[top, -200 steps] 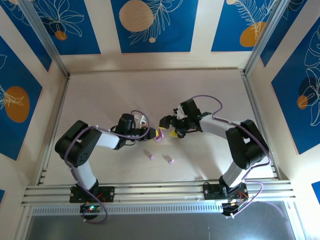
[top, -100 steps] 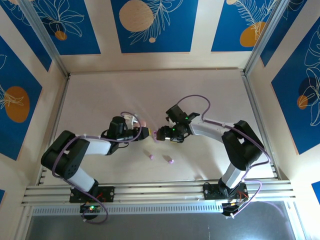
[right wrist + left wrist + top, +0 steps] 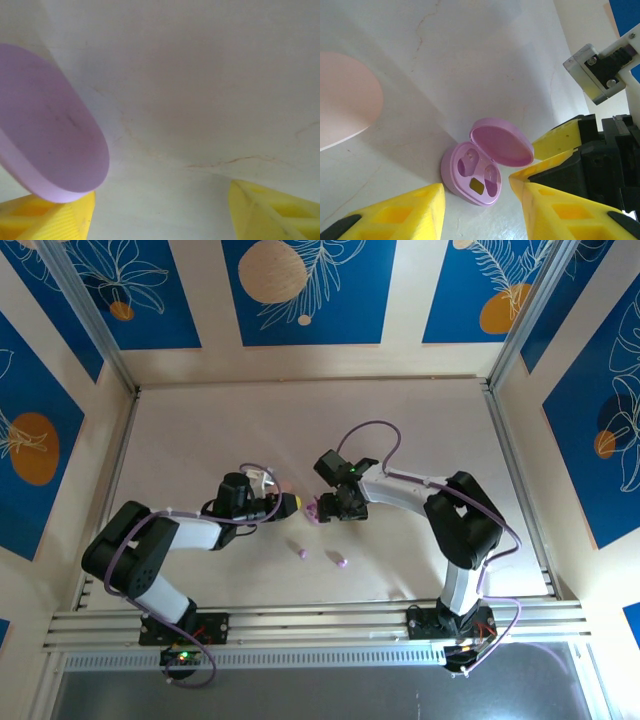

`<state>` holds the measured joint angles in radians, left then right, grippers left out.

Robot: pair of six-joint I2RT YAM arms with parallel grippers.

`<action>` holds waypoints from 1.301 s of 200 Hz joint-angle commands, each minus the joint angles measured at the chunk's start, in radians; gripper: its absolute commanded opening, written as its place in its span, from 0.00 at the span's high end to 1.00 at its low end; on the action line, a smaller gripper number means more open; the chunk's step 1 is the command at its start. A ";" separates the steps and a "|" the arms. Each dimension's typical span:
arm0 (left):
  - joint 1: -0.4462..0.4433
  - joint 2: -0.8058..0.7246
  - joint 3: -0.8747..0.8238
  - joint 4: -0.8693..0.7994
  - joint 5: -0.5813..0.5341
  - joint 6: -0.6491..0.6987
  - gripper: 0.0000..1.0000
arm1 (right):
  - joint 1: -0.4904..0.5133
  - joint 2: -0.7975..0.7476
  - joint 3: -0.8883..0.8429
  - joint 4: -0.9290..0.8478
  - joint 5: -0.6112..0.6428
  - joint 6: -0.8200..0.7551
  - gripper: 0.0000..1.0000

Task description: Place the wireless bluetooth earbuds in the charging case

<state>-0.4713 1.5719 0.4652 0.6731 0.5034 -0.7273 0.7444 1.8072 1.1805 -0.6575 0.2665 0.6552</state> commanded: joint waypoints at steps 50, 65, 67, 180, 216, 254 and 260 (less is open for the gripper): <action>0.010 -0.001 -0.009 0.037 0.005 -0.007 0.56 | -0.003 0.024 0.046 -0.072 0.100 -0.018 0.30; 0.010 -0.001 -0.008 0.039 0.006 -0.007 0.56 | -0.007 0.026 0.054 -0.073 0.102 -0.019 0.30; 0.010 -0.001 -0.008 0.039 0.005 -0.007 0.56 | -0.007 0.026 0.054 -0.074 0.101 -0.018 0.30; -0.010 -0.152 -0.097 0.111 -0.049 0.017 0.16 | 0.060 -0.208 -0.138 -0.065 -0.028 0.032 0.31; -0.012 -0.244 -0.128 0.063 -0.114 0.045 0.00 | 0.200 -0.210 -0.145 -0.147 0.063 0.020 0.31; -0.012 -0.277 -0.135 0.039 -0.140 0.056 0.00 | 0.316 -0.173 -0.110 -0.272 0.174 0.037 0.30; -0.012 -0.276 -0.135 0.039 -0.140 0.057 0.00 | 0.327 -0.175 -0.110 -0.275 0.169 0.033 0.30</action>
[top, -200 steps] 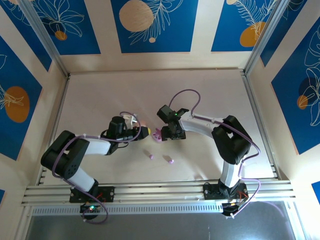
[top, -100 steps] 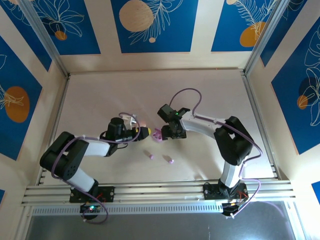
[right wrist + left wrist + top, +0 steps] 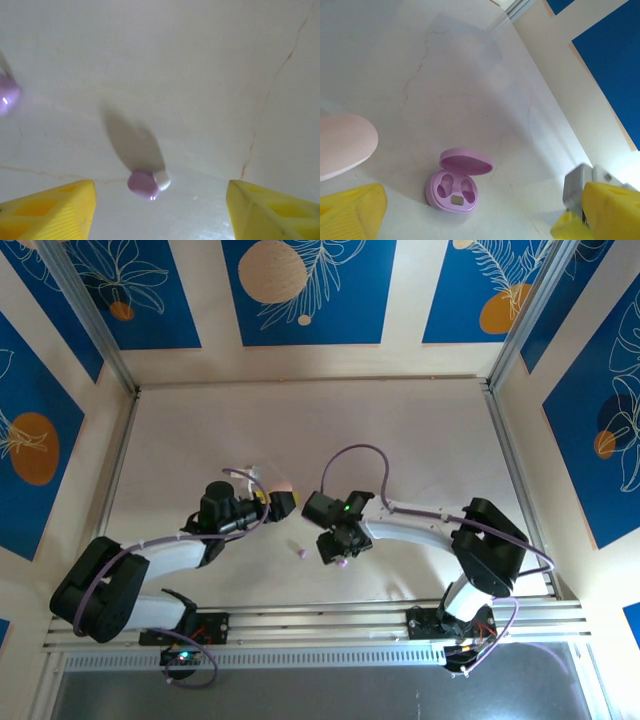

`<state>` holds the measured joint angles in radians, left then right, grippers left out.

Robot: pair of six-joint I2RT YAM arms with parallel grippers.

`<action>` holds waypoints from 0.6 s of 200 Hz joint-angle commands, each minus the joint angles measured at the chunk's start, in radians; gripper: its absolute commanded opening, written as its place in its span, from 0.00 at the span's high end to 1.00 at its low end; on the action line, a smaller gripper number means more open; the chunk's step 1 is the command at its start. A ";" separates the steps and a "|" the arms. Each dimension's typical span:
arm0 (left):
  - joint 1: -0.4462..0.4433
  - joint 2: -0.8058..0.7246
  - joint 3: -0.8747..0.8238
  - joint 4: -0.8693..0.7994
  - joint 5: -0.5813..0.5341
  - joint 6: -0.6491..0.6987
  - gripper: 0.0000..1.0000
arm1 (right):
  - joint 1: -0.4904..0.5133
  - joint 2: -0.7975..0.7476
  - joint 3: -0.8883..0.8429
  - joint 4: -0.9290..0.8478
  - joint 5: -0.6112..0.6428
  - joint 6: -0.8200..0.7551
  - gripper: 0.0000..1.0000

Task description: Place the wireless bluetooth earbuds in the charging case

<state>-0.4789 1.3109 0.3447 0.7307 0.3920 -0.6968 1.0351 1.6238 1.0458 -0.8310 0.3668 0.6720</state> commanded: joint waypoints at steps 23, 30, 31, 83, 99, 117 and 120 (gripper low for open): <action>-0.004 -0.013 -0.012 -0.024 -0.028 0.030 0.00 | 0.064 0.016 0.026 -0.126 0.067 0.003 0.29; -0.004 -0.015 -0.012 -0.024 -0.028 0.031 0.00 | 0.066 0.024 0.029 -0.136 0.073 0.000 0.29; -0.004 -0.015 -0.012 -0.024 -0.028 0.030 0.00 | 0.066 0.025 0.029 -0.137 0.074 0.000 0.29; -0.004 -0.025 -0.012 -0.034 -0.034 0.038 0.00 | 0.072 0.093 0.056 -0.139 0.075 -0.047 0.28; -0.004 -0.028 -0.012 -0.036 -0.035 0.038 0.00 | 0.076 0.121 0.070 -0.143 0.084 -0.053 0.27; -0.004 -0.031 -0.012 -0.037 -0.034 0.040 0.00 | 0.079 0.150 0.085 -0.147 0.101 -0.055 0.27; -0.004 -0.032 -0.012 -0.039 -0.035 0.040 0.00 | 0.078 0.156 0.088 -0.148 0.104 -0.053 0.27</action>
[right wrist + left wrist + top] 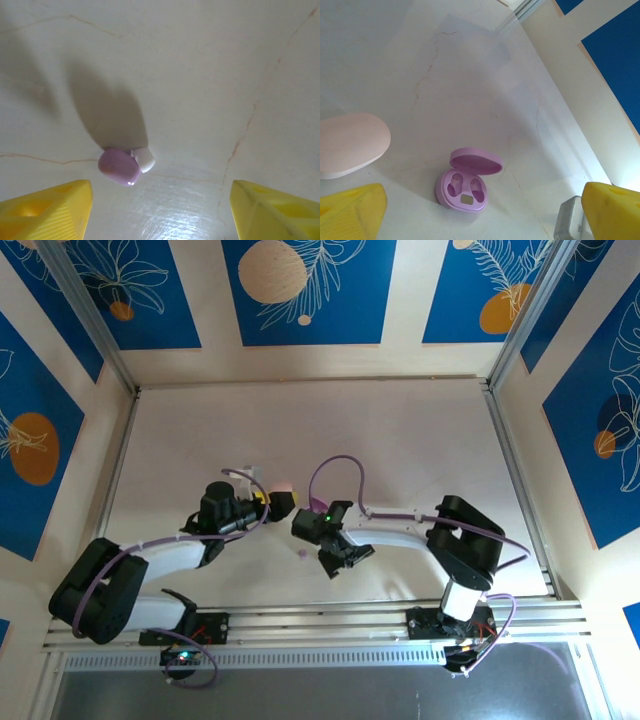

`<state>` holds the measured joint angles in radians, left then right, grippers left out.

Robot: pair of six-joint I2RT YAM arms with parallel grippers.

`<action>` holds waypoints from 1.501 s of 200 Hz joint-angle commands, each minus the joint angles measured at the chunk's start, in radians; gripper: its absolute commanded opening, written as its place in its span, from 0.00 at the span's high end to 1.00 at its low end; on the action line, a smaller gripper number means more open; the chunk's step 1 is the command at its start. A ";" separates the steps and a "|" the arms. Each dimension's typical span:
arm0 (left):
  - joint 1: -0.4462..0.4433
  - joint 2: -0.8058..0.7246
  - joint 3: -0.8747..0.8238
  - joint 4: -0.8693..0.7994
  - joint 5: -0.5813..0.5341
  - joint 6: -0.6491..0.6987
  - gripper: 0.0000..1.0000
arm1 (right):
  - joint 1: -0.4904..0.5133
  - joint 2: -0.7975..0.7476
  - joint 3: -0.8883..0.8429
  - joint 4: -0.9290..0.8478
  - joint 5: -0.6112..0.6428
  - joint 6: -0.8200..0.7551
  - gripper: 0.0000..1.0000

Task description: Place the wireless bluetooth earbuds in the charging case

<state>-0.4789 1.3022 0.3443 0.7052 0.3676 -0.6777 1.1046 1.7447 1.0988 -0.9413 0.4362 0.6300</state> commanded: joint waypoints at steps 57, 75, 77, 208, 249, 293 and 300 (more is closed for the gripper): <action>-0.004 -0.034 -0.011 -0.023 -0.012 0.023 0.00 | -0.009 0.093 0.069 -0.078 0.113 0.015 0.26; -0.003 -0.036 -0.011 -0.022 -0.012 0.024 0.00 | -0.023 0.078 0.066 -0.077 0.123 0.023 0.27; -0.004 -0.037 -0.011 -0.022 -0.012 0.023 0.00 | -0.025 0.077 0.064 -0.077 0.124 0.023 0.28; -0.003 -0.035 -0.010 -0.026 -0.012 0.024 0.00 | -0.039 0.029 0.070 -0.099 0.092 0.117 0.39; -0.003 -0.043 -0.011 -0.032 -0.018 0.025 0.00 | 0.000 0.076 0.117 -0.141 0.106 0.133 0.42; -0.003 -0.052 -0.013 -0.039 -0.023 0.027 0.00 | 0.010 0.111 0.157 -0.185 0.116 0.189 0.51; -0.003 -0.054 -0.013 -0.041 -0.023 0.026 0.00 | 0.008 0.113 0.163 -0.197 0.123 0.217 0.55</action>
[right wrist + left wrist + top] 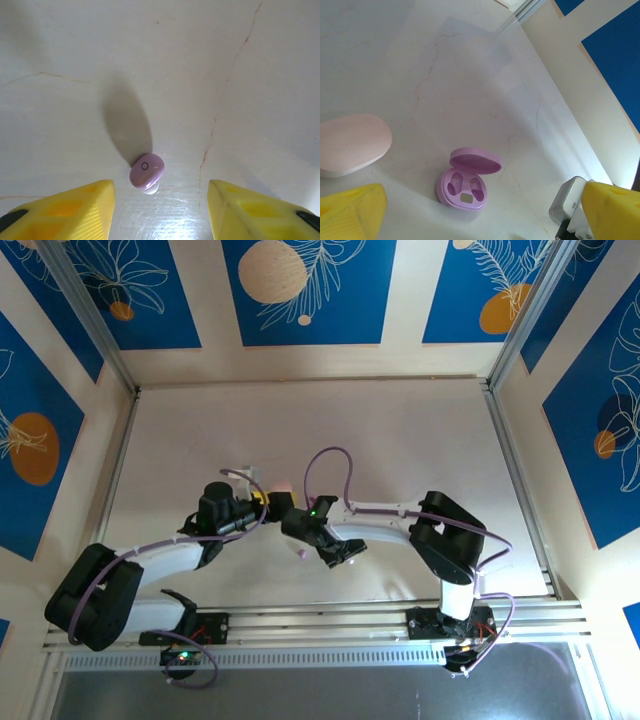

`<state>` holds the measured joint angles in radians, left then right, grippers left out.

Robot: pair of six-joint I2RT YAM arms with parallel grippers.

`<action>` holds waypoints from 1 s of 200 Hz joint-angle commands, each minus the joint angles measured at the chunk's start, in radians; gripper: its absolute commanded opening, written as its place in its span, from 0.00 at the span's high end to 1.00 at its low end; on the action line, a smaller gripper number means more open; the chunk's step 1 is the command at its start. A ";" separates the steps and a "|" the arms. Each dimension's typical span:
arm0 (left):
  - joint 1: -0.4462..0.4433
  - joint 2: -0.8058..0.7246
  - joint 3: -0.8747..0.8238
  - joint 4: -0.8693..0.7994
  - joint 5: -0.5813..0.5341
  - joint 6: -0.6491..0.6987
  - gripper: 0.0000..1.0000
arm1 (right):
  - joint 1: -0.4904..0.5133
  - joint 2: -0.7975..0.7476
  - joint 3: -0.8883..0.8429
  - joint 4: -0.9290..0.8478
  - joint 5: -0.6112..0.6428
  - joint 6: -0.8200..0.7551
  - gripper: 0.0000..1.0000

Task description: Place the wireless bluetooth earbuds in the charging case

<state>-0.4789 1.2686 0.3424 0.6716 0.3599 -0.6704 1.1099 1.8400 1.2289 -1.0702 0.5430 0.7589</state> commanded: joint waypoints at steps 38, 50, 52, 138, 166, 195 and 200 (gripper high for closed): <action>-0.003 -0.022 -0.012 -0.007 -0.016 0.018 0.00 | -0.020 -0.010 0.020 -0.037 -0.008 0.195 0.55; -0.002 -0.023 -0.012 -0.008 -0.016 0.019 0.00 | -0.026 -0.020 0.010 -0.019 -0.016 0.217 0.55; -0.003 -0.025 -0.012 -0.008 -0.016 0.020 0.00 | -0.027 -0.022 0.008 -0.016 -0.018 0.220 0.55; -0.003 -0.032 -0.013 -0.014 -0.019 0.021 0.00 | -0.045 -0.016 -0.018 0.022 -0.045 0.280 0.58; -0.003 -0.034 -0.013 -0.016 -0.018 0.020 0.00 | -0.038 0.000 -0.022 0.020 -0.054 0.287 0.58; -0.003 -0.034 -0.013 -0.016 -0.019 0.021 0.00 | -0.033 0.016 -0.022 0.016 -0.060 0.292 0.61; -0.003 -0.034 -0.013 -0.016 -0.019 0.021 0.00 | -0.031 0.019 -0.022 0.016 -0.059 0.292 0.61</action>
<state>-0.4789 1.2530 0.3382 0.6636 0.3534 -0.6704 1.0721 1.8355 1.2209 -1.0363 0.4965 1.0142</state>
